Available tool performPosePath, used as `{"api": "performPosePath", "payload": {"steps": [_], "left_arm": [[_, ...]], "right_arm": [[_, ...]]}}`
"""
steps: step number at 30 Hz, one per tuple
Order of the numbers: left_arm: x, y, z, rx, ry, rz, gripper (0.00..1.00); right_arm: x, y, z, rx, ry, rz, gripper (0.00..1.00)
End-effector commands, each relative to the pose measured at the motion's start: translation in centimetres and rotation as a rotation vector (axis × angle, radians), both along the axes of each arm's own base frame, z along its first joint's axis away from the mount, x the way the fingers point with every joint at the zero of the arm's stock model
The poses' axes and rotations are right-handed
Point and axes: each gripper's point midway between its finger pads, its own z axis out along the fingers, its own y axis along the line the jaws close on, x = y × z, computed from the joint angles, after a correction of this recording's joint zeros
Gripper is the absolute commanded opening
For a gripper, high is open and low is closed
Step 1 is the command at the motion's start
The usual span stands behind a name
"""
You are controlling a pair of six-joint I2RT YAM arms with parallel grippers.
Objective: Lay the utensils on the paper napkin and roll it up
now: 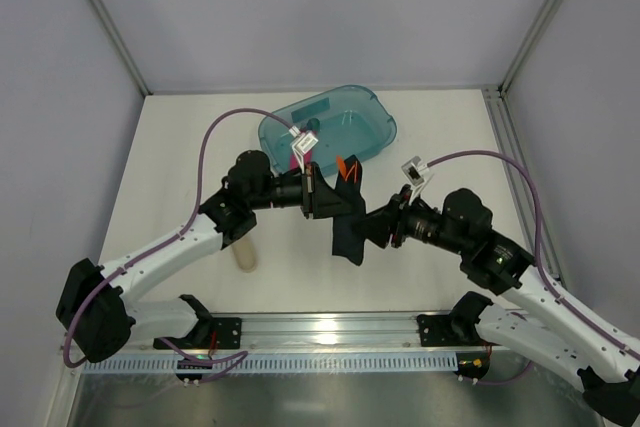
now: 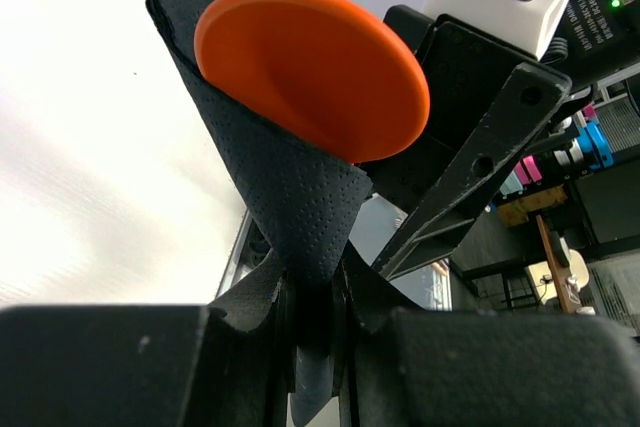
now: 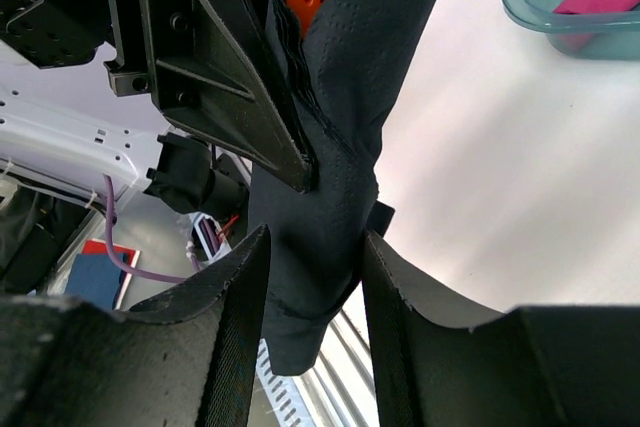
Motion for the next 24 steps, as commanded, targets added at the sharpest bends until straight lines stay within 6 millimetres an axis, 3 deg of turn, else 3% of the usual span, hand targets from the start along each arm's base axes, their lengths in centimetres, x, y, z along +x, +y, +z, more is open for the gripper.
{"api": "performPosePath", "payload": {"steps": [1,24], "left_arm": [[0.0,-0.2,3.7,-0.089,-0.077,-0.01,0.0],[-1.6,-0.3,5.1,-0.166,-0.092,-0.098,0.0]], "right_arm": [[-0.4,0.5,1.5,0.068,-0.04,0.029,0.43],[-1.2,0.4,2.2,0.141,-0.096,0.058,0.33]]}}
